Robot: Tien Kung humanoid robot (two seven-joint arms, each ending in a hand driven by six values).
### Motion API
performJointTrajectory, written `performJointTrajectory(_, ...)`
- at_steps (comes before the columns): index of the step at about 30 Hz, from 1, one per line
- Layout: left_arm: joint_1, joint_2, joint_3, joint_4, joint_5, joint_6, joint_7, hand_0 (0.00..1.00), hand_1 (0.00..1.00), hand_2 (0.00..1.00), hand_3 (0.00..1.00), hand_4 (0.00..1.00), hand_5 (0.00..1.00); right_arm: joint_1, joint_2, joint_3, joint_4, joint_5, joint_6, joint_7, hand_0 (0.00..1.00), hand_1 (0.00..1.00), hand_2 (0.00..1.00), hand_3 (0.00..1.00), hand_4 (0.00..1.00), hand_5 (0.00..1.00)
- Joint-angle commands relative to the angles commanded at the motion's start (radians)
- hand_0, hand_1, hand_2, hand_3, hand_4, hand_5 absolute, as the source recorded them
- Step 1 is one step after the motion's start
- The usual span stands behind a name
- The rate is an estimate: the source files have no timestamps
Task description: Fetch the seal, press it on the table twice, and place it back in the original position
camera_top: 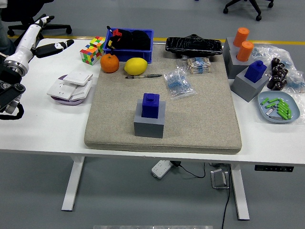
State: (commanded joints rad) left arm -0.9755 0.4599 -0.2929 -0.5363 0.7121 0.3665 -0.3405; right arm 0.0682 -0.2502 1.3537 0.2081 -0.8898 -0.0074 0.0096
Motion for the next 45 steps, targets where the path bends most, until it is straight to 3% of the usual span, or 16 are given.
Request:
performJointTrajectory(11,0.009,-0.003,0.076,0.11,-0.074,0.015,-0.033,0.914,0.957,0.963,0.91,0.886,0.42,0.018,-0.002,-0.003,-0.007,-0.018,-0.004,-0.004,0.701,0.614,0.611,0.592,0.687,0.47)
performJointTrajectory(26,0.017,-0.006,0.206,0.204,-0.159,-0.011,0.007,0.911,0.945,0.952,0.905,0.878,0.422,0.039,-0.005,0.013,-0.028,-0.069,-0.009,-0.019,0.701,0.616,0.612,0.592,0.687,0.47)
performJointTrajectory(45,0.047,-0.022,0.268,0.221,-0.158,-0.036,0.054,0.91,0.942,0.955,0.904,0.876,0.43,0.053,0.0,0.094,-0.028,-0.187,-0.02,-0.07,0.705,0.619,0.613,0.595,0.688,0.47)
